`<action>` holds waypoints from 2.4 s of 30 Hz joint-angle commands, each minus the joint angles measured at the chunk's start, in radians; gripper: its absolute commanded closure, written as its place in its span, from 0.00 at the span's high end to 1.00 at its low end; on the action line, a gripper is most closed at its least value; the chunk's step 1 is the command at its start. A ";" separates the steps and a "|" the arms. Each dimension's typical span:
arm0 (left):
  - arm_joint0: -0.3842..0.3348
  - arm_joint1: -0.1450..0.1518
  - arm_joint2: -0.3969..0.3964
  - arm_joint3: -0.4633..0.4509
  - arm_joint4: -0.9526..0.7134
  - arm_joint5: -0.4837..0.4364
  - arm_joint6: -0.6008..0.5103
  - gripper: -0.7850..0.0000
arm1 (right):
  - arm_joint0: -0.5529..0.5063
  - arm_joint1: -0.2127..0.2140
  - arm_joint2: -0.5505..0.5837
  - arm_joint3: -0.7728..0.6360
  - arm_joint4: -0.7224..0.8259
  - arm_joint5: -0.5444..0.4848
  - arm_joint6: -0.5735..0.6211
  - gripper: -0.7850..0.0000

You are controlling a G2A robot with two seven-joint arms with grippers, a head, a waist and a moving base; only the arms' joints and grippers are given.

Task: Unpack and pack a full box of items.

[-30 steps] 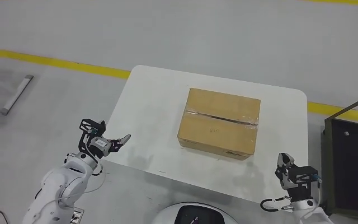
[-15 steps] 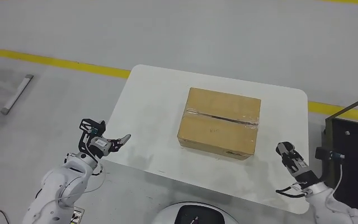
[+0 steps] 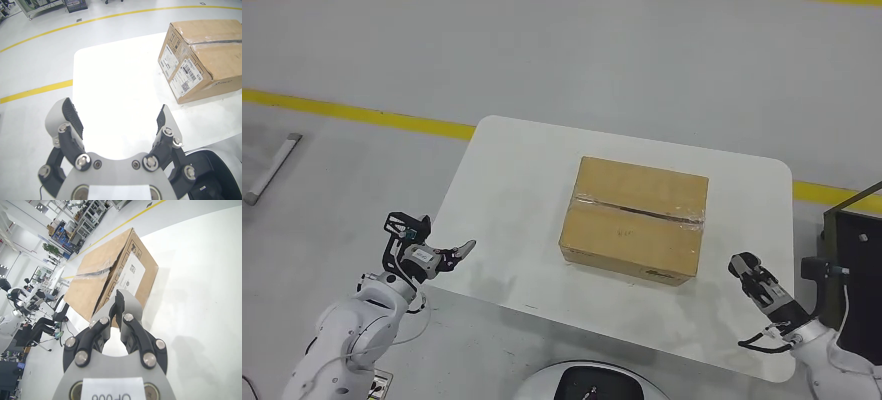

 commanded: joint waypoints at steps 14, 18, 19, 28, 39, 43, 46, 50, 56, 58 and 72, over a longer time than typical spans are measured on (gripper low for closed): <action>0.000 0.000 0.000 0.000 0.000 0.000 0.000 1.00 | 0.203 0.019 0.002 0.067 0.447 0.328 0.335 0.00; 0.000 0.000 0.000 0.000 0.000 0.000 0.000 1.00 | 0.305 0.034 0.001 0.138 0.526 0.375 0.472 0.00; 0.000 0.000 0.000 0.000 0.000 0.000 0.000 1.00 | 0.329 0.038 0.001 0.161 0.521 0.380 0.496 0.00; 0.000 0.000 0.000 0.000 0.000 0.000 0.000 1.00 | 0.477 0.065 -0.044 0.296 0.452 0.361 0.610 0.16; 0.000 0.000 0.000 0.000 0.000 0.000 0.000 1.00 | 0.534 0.083 -0.113 0.331 0.299 0.291 0.586 0.28; 0.000 0.000 0.000 0.000 0.000 0.000 0.000 1.00 | 0.540 0.087 -0.137 0.318 0.271 0.282 0.572 0.27; 0.000 0.000 0.000 0.000 0.000 0.000 0.000 1.00 | 0.545 0.091 -0.153 0.299 0.252 0.281 0.577 0.29; 0.000 0.000 0.000 0.000 0.000 0.000 0.000 1.00 | 0.541 0.096 -0.174 0.267 0.203 0.281 0.570 0.29; 0.000 0.000 0.000 0.000 0.000 0.000 0.000 1.00 | 0.546 0.102 -0.196 0.245 0.172 0.285 0.554 0.26; 0.000 0.000 0.000 0.000 0.000 0.000 0.000 1.00 | 0.546 0.104 -0.200 0.237 0.163 0.285 0.557 0.25; 0.000 0.000 0.000 0.000 0.000 0.000 0.000 1.00 | 0.556 0.120 -0.224 0.198 0.143 0.302 0.575 0.28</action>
